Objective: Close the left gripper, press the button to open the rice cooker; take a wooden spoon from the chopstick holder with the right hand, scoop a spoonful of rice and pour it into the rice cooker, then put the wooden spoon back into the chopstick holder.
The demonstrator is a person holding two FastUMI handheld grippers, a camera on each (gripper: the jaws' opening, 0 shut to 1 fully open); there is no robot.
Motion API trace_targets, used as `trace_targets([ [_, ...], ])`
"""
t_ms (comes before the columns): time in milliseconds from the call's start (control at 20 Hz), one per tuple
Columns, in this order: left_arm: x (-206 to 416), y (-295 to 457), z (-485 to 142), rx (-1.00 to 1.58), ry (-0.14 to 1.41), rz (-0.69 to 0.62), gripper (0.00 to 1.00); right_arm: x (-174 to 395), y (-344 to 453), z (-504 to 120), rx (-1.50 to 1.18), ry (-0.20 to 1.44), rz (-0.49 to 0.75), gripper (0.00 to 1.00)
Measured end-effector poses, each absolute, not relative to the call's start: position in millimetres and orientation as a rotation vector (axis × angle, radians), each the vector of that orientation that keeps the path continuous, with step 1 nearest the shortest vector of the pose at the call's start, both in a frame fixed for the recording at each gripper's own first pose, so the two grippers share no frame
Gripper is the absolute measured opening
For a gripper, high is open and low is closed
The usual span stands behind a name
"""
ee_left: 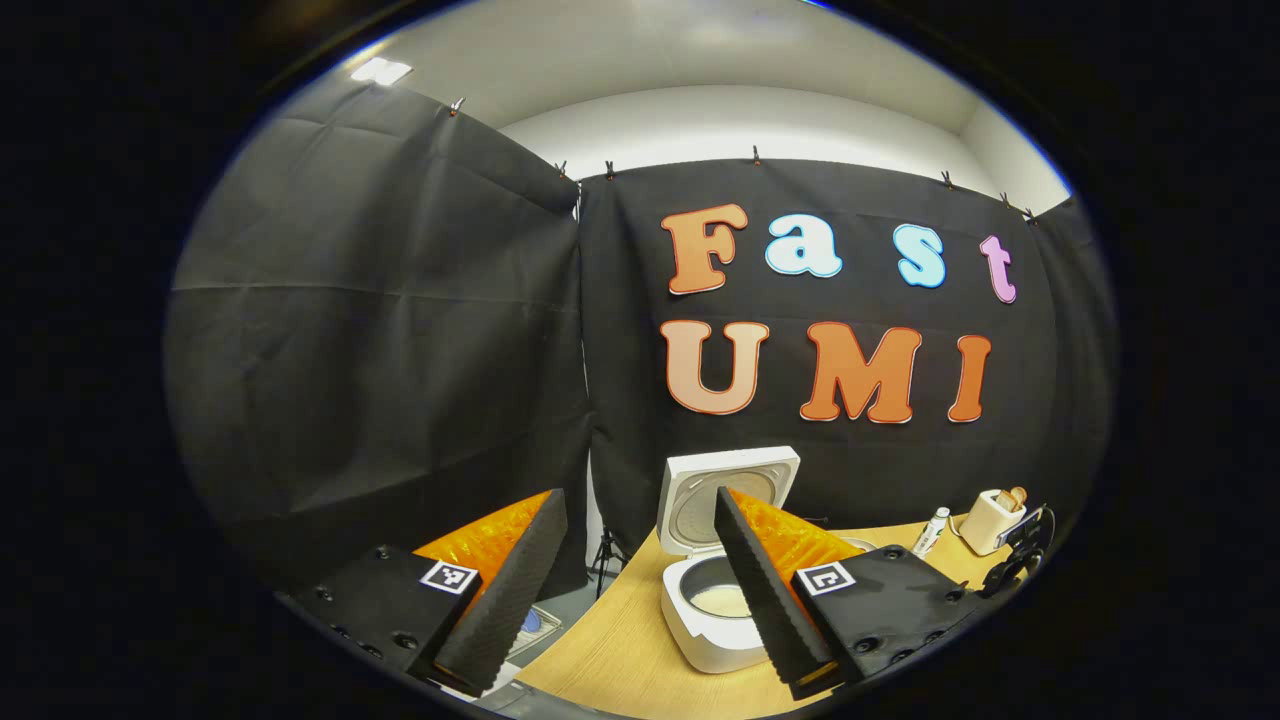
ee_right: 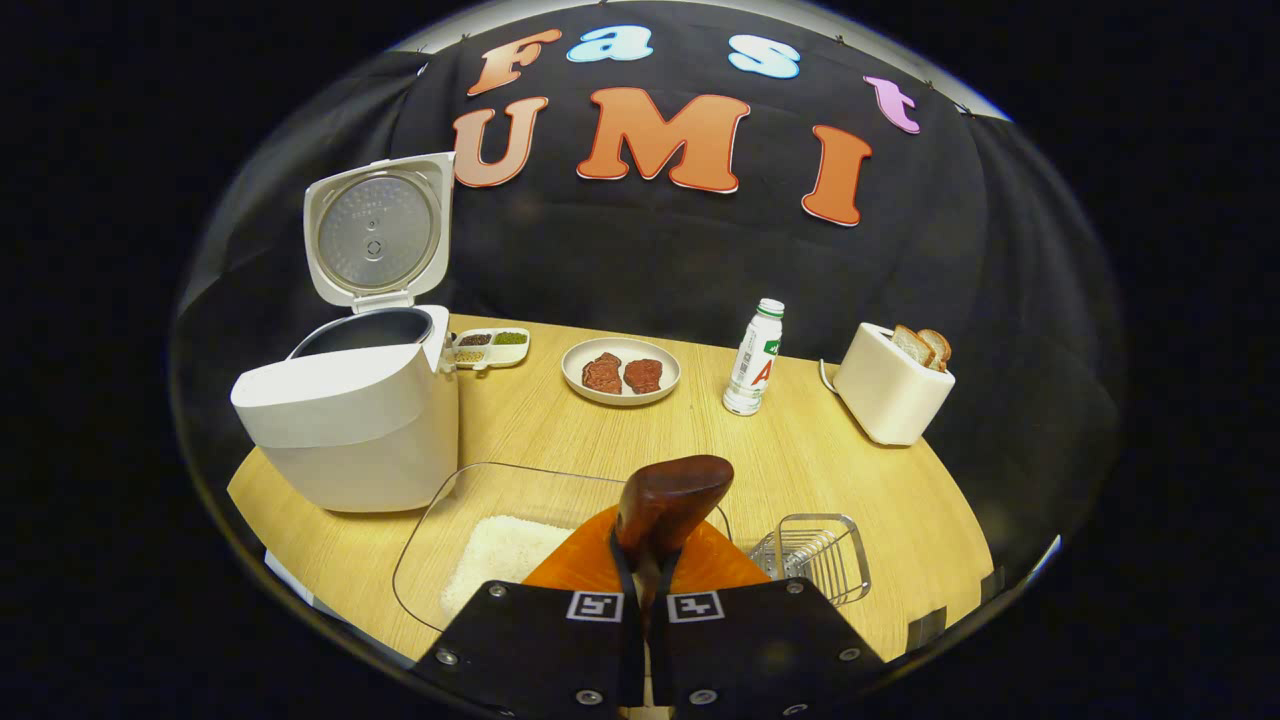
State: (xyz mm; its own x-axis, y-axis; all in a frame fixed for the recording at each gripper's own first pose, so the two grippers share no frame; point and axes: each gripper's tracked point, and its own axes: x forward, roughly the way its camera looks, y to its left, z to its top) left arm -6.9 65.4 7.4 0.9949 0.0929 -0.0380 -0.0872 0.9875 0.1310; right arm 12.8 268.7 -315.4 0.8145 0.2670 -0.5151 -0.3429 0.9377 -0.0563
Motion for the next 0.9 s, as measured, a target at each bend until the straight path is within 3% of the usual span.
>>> trace_targets([
  [700,-11,74,-1,0.104,0.059,0.111,1.0,20,292,-357,0.671,0.802,0.241,0.02],
  [900,-9,68,-1,0.115,0.062,0.106,1.0,19,298,-363,0.753,0.815,0.242,0.02],
])
